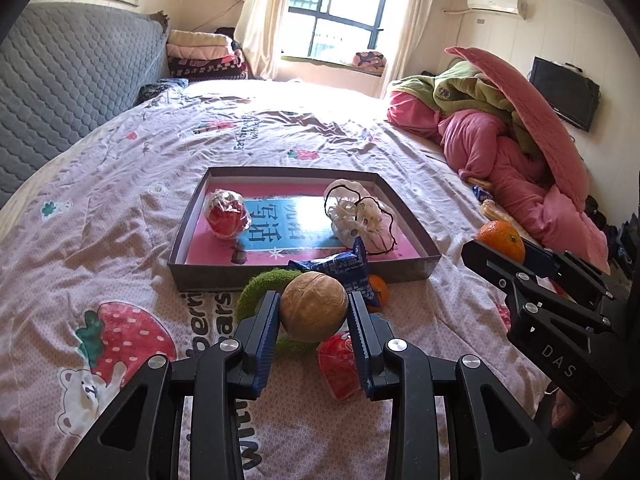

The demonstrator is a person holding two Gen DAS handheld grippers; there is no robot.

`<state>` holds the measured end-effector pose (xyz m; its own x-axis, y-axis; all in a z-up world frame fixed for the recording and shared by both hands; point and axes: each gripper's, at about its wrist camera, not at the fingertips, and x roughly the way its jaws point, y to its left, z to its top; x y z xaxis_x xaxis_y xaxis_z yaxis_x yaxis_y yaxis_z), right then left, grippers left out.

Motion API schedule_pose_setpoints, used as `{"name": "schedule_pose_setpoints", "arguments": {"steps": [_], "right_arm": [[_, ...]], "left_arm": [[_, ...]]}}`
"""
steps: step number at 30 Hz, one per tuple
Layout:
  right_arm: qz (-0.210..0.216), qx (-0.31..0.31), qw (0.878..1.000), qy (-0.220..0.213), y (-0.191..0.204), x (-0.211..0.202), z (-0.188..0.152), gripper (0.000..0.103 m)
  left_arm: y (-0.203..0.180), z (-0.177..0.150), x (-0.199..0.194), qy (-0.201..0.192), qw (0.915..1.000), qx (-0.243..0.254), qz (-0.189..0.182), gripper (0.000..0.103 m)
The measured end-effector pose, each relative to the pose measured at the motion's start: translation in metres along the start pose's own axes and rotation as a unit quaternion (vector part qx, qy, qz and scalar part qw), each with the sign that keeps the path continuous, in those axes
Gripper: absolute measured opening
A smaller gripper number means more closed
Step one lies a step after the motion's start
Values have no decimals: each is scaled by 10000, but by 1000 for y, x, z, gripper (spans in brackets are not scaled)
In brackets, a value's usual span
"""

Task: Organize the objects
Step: 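Lift the brown ball with the left gripper while the right gripper lifts the orange, then carry the brown ball over the pink box while the right gripper carries the orange there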

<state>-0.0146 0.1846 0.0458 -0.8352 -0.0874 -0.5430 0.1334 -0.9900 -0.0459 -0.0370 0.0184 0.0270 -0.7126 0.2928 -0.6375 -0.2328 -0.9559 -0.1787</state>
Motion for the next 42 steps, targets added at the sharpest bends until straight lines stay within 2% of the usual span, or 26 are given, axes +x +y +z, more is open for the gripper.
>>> {"name": "schedule_pose_setpoints", "arguments": {"steps": [24, 34, 42], "right_arm": [[80, 49, 9999, -79, 1, 10, 15, 39], [16, 80, 9998, -187, -7, 0, 22, 39], [-28, 15, 9996, -273, -10, -3, 34, 39]], "left_arm": [[17, 13, 3, 60, 9998, -25, 174, 35], [-4, 31, -12, -129, 9996, 208, 165, 35], [-9, 50, -10, -198, 9996, 168, 146, 35]]}}
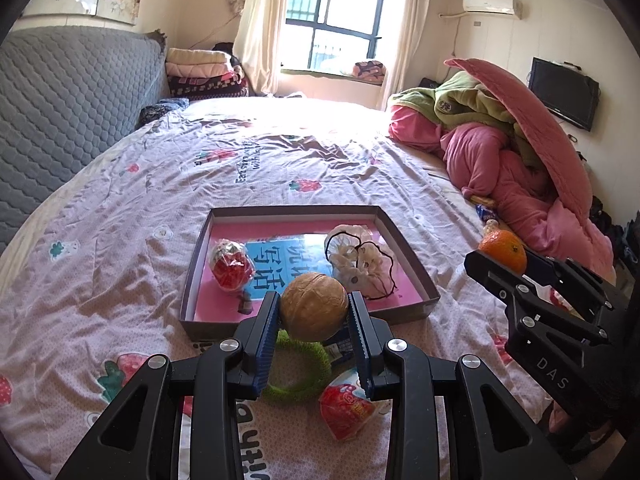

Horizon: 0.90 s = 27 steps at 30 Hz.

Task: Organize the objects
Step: 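Carry the brown ball over the pink box while the right gripper carries the orange there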

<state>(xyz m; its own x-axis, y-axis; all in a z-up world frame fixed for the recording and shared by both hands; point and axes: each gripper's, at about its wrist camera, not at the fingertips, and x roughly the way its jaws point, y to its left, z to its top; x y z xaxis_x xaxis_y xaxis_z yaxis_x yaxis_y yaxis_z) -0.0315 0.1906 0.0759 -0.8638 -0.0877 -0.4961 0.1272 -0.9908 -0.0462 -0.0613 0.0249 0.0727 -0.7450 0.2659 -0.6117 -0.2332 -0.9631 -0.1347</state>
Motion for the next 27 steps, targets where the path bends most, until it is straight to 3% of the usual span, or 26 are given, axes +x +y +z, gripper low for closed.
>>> {"name": "schedule_pose_setpoints", "arguments": {"steps": [16, 24, 27], "right_arm": [[-6, -338, 9994, 55, 9, 38, 25, 39], [279, 0, 9993, 264, 2, 59, 38, 39], [203, -48, 9994, 261, 2, 68, 41, 39]], "left_arm": [[32, 23, 30, -28, 10000, -42, 70, 35], [50, 35, 43, -88, 9999, 55, -8, 35], [58, 41, 53, -59, 10000, 4, -51, 35]]}}
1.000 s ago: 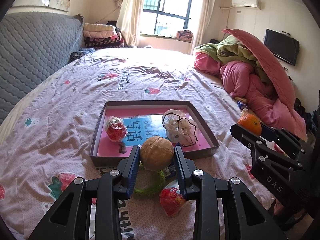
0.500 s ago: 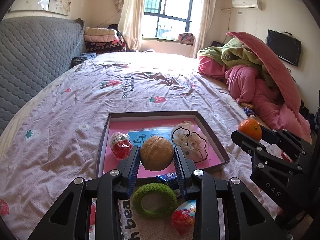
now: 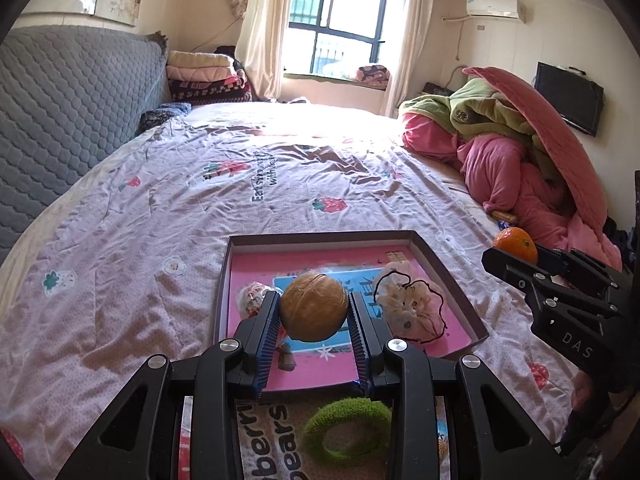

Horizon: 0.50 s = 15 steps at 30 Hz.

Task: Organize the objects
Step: 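Carry the brown ball over the pink box while the right gripper carries the orange there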

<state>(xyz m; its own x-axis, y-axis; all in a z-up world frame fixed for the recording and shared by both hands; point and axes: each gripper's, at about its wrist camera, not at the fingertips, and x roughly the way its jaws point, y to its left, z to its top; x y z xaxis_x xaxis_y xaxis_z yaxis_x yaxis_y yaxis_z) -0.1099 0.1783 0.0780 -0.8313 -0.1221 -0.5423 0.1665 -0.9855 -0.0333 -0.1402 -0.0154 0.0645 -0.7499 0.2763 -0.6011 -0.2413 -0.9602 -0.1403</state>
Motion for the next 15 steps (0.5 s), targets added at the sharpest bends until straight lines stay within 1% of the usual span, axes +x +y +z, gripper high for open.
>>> {"name": "schedule_pose_setpoints", "arguments": {"steps": [2, 5, 8, 13, 15], "right_arm": [[-28, -17, 10000, -21, -1, 5, 1, 39], [49, -14, 10000, -43, -5, 12, 1, 39], [101, 4, 9999, 18, -13, 21, 0, 39], [171, 149, 9997, 45, -24, 31, -2, 39], [313, 320, 9990, 20, -28, 33, -6, 39]], "left_arm": [[3, 4, 8, 11, 10000, 15, 34, 35], [9, 6, 19, 8, 10000, -1, 89, 35], [12, 6, 33, 66, 9999, 15, 113, 35], [20, 2, 55, 141, 9998, 8, 169, 35], [22, -2, 64, 228, 9996, -19, 187, 35]]}}
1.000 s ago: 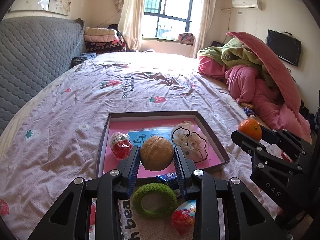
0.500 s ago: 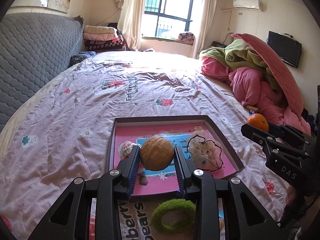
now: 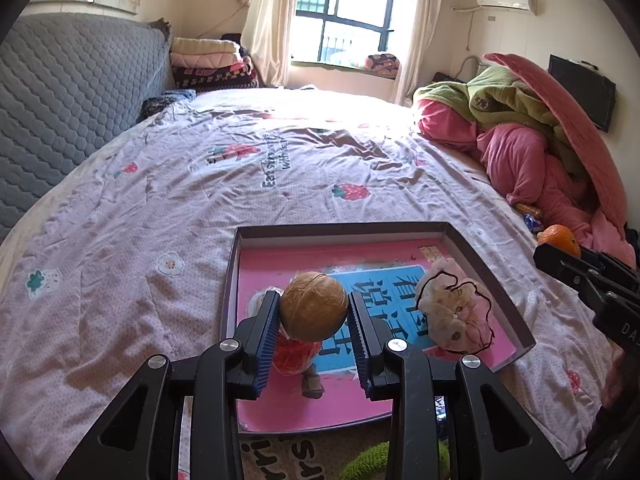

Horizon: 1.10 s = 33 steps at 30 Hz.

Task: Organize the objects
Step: 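Carry the brown ball over the pink box while the right gripper carries the orange there, then lower the brown ball onto the book while the right gripper lowers the orange into the box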

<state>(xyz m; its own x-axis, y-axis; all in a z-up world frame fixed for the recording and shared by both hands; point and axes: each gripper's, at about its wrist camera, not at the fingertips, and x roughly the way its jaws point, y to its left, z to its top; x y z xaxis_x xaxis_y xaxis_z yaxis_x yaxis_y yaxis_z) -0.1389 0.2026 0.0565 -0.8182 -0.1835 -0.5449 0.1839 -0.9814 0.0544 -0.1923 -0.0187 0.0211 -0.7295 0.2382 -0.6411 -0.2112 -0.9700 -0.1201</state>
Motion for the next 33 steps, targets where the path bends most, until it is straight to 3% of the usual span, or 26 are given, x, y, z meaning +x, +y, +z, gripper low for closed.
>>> {"name": "schedule_pose_setpoints", "arguments": {"steps": [22, 33], "right_arm": [[-153, 337, 9988, 330, -33, 28, -39, 39], [-115, 176, 9984, 517, -27, 38, -41, 39]], "left_arm": [[-13, -30, 36, 342, 9992, 168, 152, 35], [-10, -33, 50, 448, 9988, 143, 149, 35]]}}
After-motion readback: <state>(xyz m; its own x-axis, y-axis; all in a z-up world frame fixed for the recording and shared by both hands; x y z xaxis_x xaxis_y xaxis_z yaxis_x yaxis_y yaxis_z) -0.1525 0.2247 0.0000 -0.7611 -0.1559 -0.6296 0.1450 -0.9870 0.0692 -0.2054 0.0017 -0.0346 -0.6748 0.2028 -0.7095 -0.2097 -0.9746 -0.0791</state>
